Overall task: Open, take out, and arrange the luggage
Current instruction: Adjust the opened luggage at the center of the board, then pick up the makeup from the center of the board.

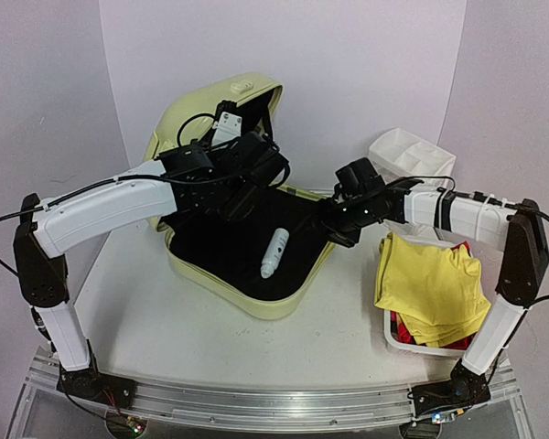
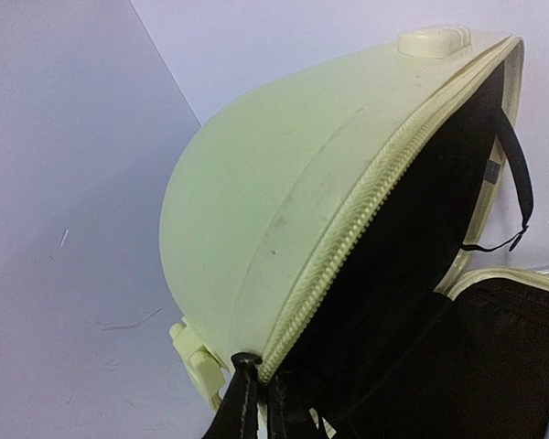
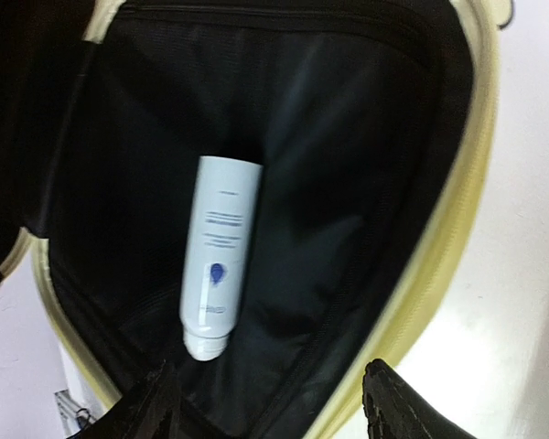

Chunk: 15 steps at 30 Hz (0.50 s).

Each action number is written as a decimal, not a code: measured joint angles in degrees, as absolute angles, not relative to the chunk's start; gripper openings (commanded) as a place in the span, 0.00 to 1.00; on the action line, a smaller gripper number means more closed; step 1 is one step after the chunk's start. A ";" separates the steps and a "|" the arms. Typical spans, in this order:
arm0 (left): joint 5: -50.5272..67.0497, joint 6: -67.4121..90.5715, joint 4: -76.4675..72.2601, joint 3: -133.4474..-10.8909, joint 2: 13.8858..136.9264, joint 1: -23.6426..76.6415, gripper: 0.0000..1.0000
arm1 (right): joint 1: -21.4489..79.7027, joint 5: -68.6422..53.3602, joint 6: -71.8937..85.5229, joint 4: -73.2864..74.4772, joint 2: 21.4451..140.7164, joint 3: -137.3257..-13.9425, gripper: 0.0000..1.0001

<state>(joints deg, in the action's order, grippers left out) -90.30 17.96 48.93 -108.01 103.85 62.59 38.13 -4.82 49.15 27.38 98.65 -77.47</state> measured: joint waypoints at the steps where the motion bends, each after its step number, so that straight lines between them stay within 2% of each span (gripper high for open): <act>1: -90.32 17.98 48.93 -108.01 103.92 62.61 0.04 | 38.13 -5.45 49.28 27.31 98.67 -77.97 0.68; 5: -90.30 18.04 48.95 -108.01 103.92 62.59 0.04 | 38.13 -9.34 49.95 26.72 101.34 -82.02 0.68; 15: -90.30 18.46 48.93 -107.85 103.90 62.59 0.05 | 38.76 -12.23 53.74 26.50 119.85 -94.54 0.72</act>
